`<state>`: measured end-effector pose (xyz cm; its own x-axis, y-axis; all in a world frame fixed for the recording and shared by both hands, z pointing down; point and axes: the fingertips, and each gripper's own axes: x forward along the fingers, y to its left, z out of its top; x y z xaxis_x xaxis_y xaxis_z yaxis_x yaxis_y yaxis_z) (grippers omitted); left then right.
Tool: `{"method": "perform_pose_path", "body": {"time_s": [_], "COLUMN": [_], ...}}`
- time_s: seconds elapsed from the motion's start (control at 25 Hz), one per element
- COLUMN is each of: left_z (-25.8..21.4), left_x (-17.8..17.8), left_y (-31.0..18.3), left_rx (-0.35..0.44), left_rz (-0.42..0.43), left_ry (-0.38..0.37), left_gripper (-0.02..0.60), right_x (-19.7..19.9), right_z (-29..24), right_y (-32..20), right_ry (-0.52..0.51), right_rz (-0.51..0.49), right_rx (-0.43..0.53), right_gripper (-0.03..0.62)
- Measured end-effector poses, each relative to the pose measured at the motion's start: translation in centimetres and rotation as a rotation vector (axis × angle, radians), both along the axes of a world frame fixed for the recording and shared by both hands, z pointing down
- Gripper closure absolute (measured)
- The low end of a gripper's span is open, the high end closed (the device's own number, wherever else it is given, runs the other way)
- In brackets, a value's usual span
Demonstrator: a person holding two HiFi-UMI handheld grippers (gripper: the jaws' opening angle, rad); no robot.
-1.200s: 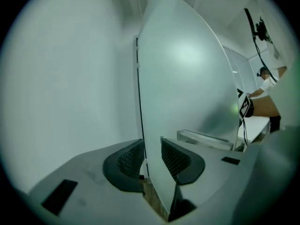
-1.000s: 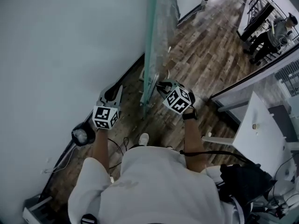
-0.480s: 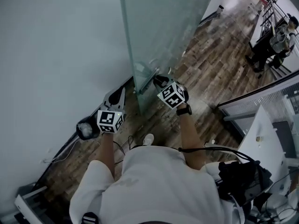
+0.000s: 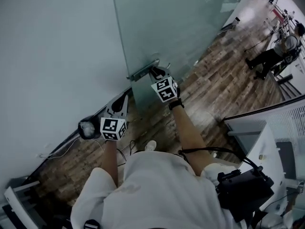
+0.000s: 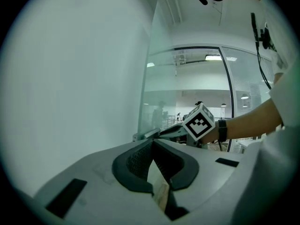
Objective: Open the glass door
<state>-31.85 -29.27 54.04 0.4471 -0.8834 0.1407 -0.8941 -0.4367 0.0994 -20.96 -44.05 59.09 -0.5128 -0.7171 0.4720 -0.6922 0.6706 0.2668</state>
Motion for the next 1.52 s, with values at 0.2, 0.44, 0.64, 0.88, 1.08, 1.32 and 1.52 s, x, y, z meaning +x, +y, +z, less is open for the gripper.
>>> {"method": "perform_pose_path", "body": {"time_s": [0.2, 0.44, 0.64, 0.88, 1.08, 1.32, 1.52], "left_z": [-1.6, -0.3, 0.3, 0.6, 2.1, 0.5, -1.5], "left_x": [-0.6, -3.3, -3.9, -3.2, 0.9, 12.8, 26.3], "left_y": [1.8, 2.7, 4.0, 3.8, 2.4, 1.7, 2.5], "left_rx": [0.043, 0.01, -0.022, -0.047, -0.063, -0.021, 0.048], "left_rz": [-0.037, -0.082, -0.097, -0.079, -0.002, 0.229, 0.459], "left_ry": [-0.018, -0.015, -0.02, -0.032, -0.026, -0.024, -0.008], "left_gripper": [0.578, 0.578, 0.578, 0.578, 0.578, 0.578, 0.578], "right_x": [-2.5, -6.1, -7.5, -5.5, -1.0, 13.0, 26.9], "right_z": [-0.5, -0.3, -0.3, -5.2, -6.4, -7.6, -8.4], "right_y": [-2.4, -6.7, -8.6, -7.2, 0.2, 14.9, 20.8], "right_ry": [0.048, 0.008, -0.062, -0.287, -0.385, -0.373, -0.389], "right_rz": [0.043, 0.059, 0.062, 0.166, 0.135, 0.395, 0.662], "right_rx": [0.045, 0.03, -0.032, 0.083, 0.095, 0.186, 0.24], "right_gripper": [0.5, 0.5, 0.5, 0.5, 0.5, 0.54, 0.591]}}
